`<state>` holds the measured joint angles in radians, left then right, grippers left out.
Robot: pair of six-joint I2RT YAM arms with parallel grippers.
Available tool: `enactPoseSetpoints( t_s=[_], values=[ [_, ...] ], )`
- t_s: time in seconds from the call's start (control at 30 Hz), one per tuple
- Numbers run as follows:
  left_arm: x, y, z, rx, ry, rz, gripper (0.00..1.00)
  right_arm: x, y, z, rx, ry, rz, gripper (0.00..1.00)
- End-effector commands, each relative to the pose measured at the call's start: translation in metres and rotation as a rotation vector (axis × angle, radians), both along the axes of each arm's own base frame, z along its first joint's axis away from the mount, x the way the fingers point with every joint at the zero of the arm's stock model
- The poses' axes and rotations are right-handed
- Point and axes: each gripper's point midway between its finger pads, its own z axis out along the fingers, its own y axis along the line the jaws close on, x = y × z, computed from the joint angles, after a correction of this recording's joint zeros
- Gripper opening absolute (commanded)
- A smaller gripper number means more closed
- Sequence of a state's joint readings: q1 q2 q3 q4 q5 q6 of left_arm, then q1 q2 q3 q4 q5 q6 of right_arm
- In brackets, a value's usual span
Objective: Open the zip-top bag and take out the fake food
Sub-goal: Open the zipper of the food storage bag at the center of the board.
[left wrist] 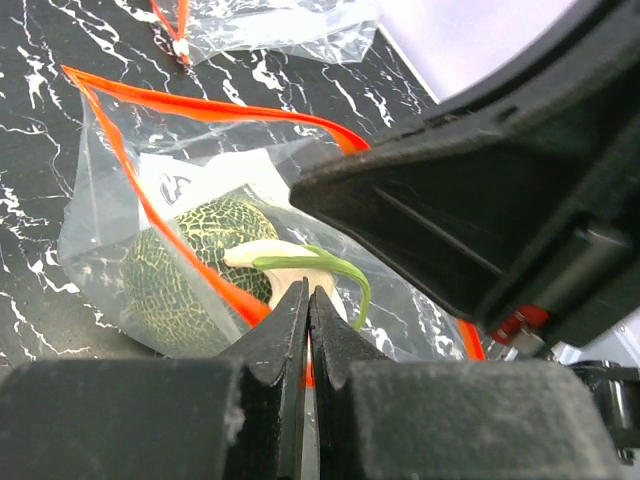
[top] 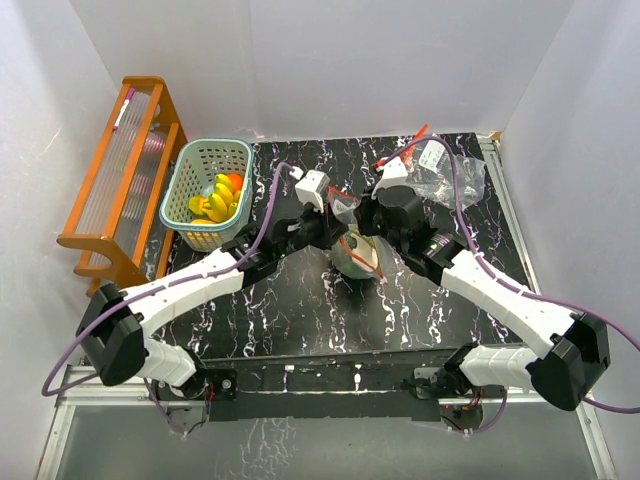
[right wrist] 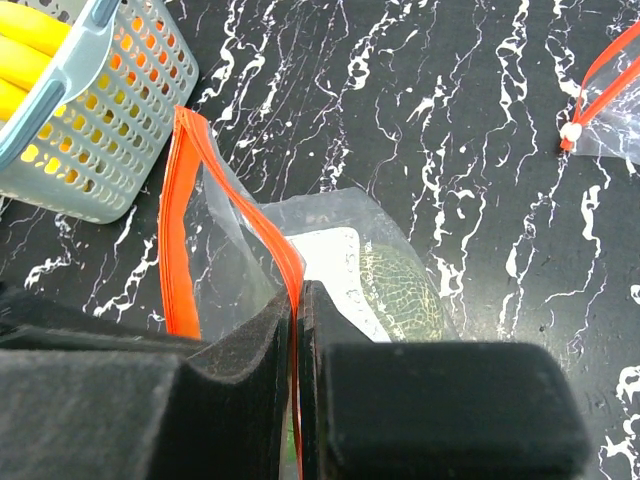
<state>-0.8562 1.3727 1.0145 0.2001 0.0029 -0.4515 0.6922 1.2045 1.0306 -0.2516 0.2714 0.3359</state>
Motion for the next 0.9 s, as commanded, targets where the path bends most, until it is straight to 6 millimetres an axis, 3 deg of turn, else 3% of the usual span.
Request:
enactPoseSetpoints(
  t_s=[0.0,0.23,0.43,0.6,0.77,0.87],
  values=[
    [0.011,-0.005,-0.005,-0.005,0.042,0.061,0.0,-0.001,0.006,0.033,0.1,-0.081,0.013,0.08],
    [0.032,-0.035,-0.023,-0.001,0.119,0.081,0.0,-0.001,0.009,0.022,0.113,-0.053,0.011,0.08],
    [0.034,-0.021,-0.048,0.083,0.158,0.15,0.0,-0.004,-0.01,0.041,0.11,-0.107,-0.049,0.08],
    [0.025,-0.016,-0.069,0.091,0.206,0.148,0.0,-0.009,-0.01,0.041,0.117,-0.105,-0.032,0.08],
    [0.016,-0.023,-0.065,0.023,0.216,0.098,0.3,-0.009,-0.008,0.033,0.108,-0.089,-0.023,0.08],
    [0.011,-0.024,-0.061,0.009,0.224,0.077,0.37,-0.009,-0.007,0.033,0.106,-0.085,-0.022,0.08]
  ],
)
